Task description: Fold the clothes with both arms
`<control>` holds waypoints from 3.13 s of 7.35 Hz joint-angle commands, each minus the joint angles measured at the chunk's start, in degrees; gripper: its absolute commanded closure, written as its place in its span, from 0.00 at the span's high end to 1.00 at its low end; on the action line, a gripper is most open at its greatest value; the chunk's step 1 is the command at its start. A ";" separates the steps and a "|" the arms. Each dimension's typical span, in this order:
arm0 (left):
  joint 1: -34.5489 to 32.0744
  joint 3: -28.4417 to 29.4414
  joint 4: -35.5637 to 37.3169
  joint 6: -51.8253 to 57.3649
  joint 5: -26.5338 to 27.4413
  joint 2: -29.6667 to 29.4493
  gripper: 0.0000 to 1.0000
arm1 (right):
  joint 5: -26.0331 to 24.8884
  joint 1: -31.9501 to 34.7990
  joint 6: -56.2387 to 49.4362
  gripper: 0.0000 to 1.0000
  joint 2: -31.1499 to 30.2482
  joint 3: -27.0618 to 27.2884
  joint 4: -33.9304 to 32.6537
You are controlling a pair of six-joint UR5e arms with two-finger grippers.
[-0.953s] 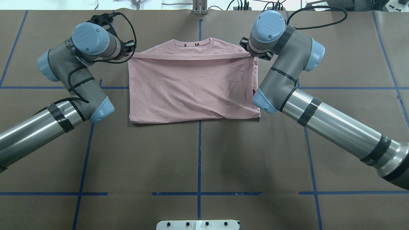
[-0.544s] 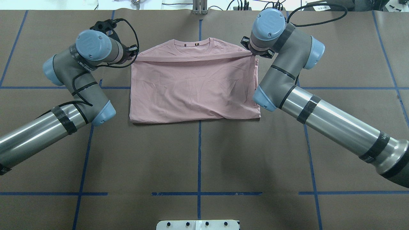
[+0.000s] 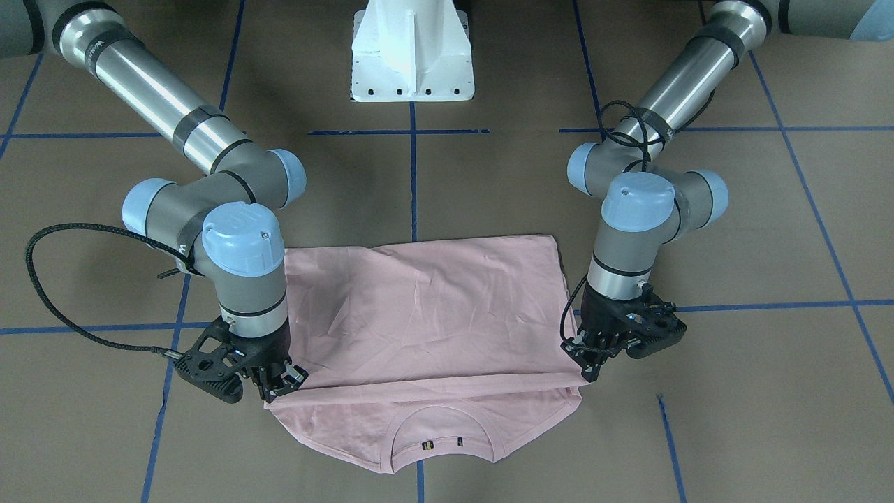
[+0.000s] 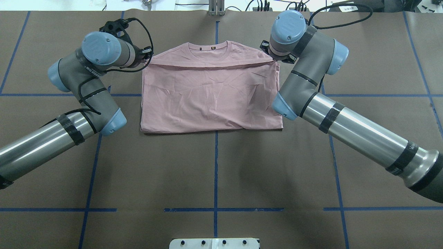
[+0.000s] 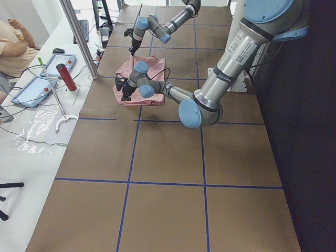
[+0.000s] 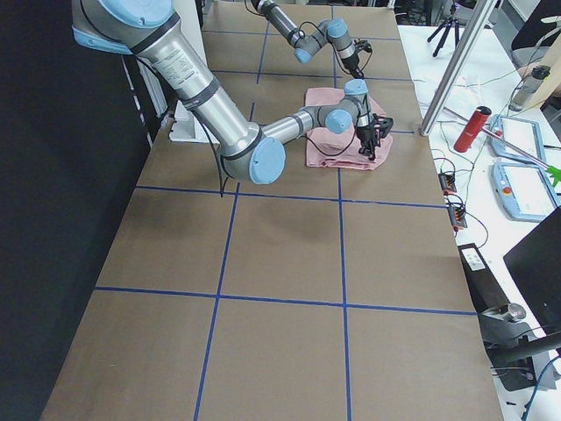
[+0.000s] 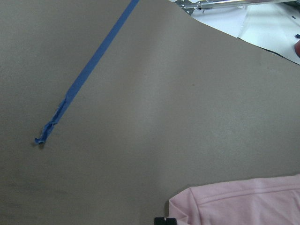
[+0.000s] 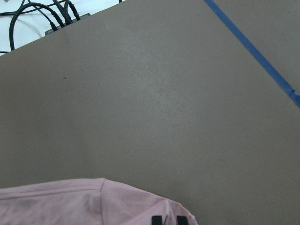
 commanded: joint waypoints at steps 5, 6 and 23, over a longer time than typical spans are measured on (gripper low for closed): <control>-5.88 -9.56 -5.03 -0.01 -16.35 6.74 1.00 | 4.48 -1.37 -6.07 1.00 -15.64 23.70 0.44; -5.88 -10.61 -7.12 -0.90 -16.44 8.31 1.00 | 4.69 -3.74 -5.28 1.00 -20.84 30.83 -0.08; -5.17 -10.53 -15.76 -4.52 -16.35 11.41 1.00 | 3.28 -13.52 13.53 0.00 -25.02 32.66 0.00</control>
